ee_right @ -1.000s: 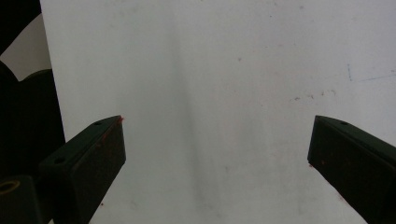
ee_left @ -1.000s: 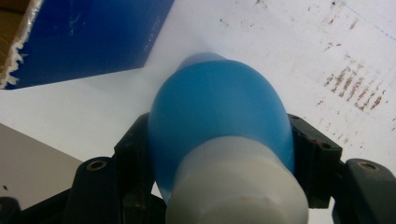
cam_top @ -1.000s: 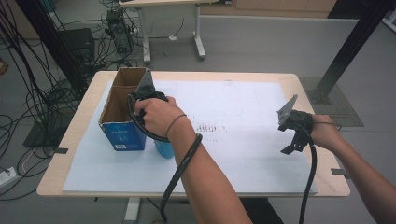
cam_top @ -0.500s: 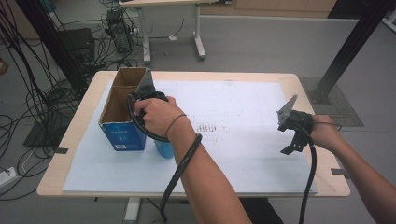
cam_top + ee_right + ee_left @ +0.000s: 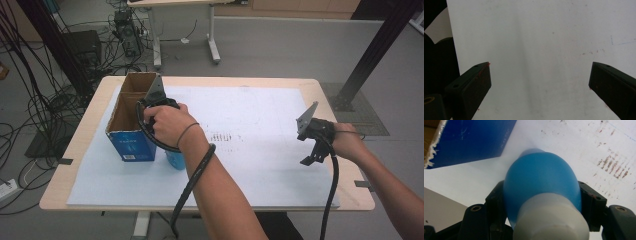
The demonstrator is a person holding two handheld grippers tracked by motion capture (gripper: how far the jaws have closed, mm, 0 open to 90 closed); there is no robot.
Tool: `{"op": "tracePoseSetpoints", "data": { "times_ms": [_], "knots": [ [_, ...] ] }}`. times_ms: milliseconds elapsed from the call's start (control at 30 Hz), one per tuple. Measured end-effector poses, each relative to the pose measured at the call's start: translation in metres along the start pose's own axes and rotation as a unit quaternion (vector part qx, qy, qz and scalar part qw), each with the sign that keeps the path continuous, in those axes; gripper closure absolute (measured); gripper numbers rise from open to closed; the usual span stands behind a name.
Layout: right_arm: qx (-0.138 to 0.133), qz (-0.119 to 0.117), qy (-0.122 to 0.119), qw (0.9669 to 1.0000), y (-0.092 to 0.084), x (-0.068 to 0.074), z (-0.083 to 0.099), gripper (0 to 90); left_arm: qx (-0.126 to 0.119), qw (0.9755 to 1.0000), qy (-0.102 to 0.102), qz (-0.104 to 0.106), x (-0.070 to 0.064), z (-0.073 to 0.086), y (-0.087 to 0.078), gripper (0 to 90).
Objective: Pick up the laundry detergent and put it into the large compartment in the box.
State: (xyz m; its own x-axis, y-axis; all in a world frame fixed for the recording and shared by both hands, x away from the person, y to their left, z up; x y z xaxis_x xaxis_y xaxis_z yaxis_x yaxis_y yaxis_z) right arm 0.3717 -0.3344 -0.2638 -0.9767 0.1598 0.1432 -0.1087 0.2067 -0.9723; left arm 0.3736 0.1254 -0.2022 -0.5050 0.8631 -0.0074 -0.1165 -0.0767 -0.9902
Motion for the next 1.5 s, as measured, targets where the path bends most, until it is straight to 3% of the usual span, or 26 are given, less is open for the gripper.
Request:
{"op": "tracePoseSetpoints", "data": {
  "times_ms": [33, 67, 800, 1233, 1500],
  "knots": [
    [0.006, 0.0, 0.018, 0.9998, -0.001, 0.003, -0.001, 4.2, 0.0, 1.0, 0.0, 0.0, 0.0, 0.0, 0.0, 35.6],
    [0.001, -0.001, 0.0, 1.0, 0.0, 0.0, -0.001, 4.2, -0.001, 1.0, 0.001, 0.001, 0.0, 0.0, 0.0, 35.6],
    [0.007, -0.006, -0.004, 0.9999, 0.002, 0.0, -0.008, 4.3, 0.003, 1.0, 0.007, 0.003, 0.003, -0.001, 0.0, 35.6],
    [0.013, -0.002, -0.005, 0.9999, 0.002, 0.002, -0.014, 4.2, 0.012, 0.9986, 0.05, 0.01, 0.009, -0.006, -0.001, 36.0],
    [0.02, 0.002, -0.005, 0.9998, 0.002, 0.004, -0.021, 4.2, 0.016, 0.9958, 0.089, 0.014, 0.01, -0.006, -0.004, 36.2]
  ]
}}
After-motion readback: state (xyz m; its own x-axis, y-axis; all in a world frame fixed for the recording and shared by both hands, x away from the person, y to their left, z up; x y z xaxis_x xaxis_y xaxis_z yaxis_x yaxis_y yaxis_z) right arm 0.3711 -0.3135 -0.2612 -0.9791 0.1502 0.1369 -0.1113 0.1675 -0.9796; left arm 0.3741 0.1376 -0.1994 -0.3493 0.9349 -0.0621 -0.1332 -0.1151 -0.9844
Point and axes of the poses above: each handheld gripper's, and its own axes: y roughly forward along the jaws, z roughly out of its underside, x roughly to its left, the point moved 3 cm from there along y, roughly forward along the jaws, and after that the axes turned 5 degrees about x, right-handed, at the moved point
